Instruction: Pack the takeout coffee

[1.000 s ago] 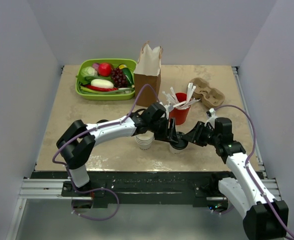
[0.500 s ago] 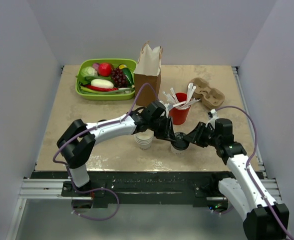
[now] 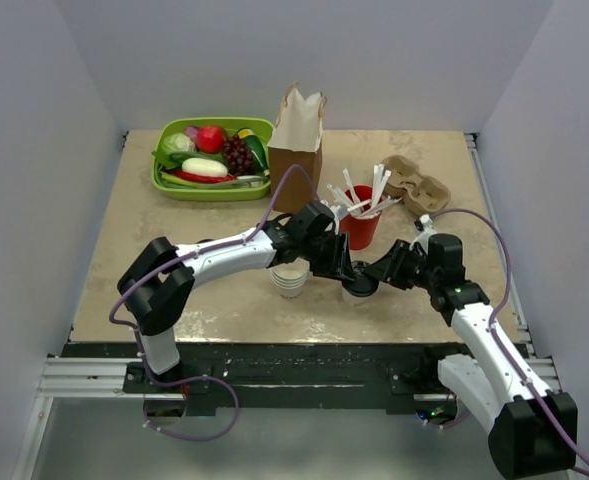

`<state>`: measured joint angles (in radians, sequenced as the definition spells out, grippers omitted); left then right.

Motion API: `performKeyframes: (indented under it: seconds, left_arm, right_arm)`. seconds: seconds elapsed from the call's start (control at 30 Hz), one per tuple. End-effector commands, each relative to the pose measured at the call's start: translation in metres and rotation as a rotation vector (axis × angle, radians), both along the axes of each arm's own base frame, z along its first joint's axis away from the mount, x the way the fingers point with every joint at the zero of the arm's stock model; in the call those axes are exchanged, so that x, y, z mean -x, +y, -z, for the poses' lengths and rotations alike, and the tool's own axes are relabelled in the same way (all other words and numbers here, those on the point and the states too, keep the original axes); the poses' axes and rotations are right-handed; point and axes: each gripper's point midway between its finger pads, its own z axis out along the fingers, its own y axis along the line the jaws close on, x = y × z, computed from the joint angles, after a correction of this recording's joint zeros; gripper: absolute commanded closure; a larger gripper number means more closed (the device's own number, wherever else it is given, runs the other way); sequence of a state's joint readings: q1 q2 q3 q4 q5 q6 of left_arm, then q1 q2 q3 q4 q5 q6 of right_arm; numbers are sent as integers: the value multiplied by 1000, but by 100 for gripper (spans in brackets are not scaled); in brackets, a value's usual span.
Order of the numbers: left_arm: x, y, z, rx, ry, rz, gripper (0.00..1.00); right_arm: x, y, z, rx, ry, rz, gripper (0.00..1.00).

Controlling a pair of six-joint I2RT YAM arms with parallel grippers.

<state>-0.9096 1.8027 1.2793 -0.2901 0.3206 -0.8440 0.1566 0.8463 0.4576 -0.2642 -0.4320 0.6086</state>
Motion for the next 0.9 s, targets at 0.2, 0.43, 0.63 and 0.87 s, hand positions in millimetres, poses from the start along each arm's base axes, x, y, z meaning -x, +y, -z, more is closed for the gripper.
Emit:
performKeyframes:
  seconds: [0.2, 0.43, 0.63, 0.87]
  left_arm:
    - [-3, 12, 16, -83, -58, 6, 50]
    - [-5, 2, -18, 11, -113, 22, 36]
    - [-4, 8, -28, 18, -137, 10, 29]
    - [-3, 1, -35, 64, -156, 41, 27]
  right_arm:
    - [10, -18, 4, 124, 40, 19, 48]
    - [11, -4, -14, 67, 23, -46, 39]
    - [12, 0, -22, 48, 16, -69, 33]
    - [16, 9, -26, -12, 25, -96, 33]
